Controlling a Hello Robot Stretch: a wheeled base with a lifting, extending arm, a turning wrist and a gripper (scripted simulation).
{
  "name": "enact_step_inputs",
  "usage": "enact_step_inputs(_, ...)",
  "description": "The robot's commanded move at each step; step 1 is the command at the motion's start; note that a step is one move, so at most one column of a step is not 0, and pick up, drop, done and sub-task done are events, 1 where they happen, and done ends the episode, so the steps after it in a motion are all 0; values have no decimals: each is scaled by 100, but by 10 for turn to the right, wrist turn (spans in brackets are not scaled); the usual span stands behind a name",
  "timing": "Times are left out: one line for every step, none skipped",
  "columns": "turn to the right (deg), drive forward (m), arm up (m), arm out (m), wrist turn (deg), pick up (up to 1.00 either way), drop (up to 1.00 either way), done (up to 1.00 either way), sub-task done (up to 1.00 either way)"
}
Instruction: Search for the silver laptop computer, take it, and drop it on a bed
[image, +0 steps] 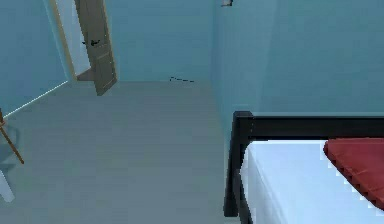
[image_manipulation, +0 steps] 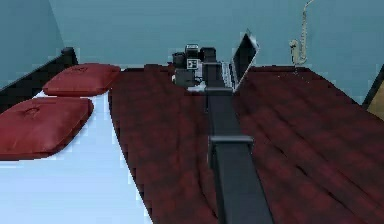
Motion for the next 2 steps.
enact_step_inputs(0, 0, -32, 0, 0, 0, 0, 0, 0)
enact_step_inputs(0, 0, 0, 0, 0, 0, 100, 0, 0)
